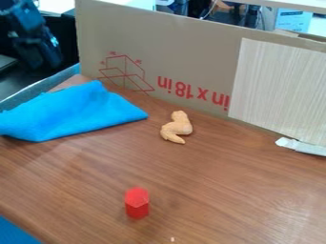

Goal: Fold the cloth from bottom right to top left

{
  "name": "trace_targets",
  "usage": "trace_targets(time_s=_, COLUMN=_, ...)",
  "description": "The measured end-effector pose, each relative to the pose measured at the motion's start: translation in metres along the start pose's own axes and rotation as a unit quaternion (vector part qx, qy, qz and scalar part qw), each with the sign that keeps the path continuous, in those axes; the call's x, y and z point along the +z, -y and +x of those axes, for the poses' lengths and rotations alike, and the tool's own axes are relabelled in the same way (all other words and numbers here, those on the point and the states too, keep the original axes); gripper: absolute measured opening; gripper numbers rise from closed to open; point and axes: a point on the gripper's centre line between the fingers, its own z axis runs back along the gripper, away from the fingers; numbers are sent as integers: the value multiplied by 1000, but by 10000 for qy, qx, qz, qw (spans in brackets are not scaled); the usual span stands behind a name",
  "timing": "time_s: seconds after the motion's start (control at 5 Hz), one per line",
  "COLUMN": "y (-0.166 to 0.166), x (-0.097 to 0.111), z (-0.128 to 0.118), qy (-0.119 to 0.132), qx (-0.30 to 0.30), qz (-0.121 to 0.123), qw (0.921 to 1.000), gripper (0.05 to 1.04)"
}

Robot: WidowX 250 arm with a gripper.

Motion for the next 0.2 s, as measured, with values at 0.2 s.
trace_targets(time_s=0.2, y=7, x=32, z=-9, qy=136, qx=39, qz=37, qw=9999, gripper=1000)
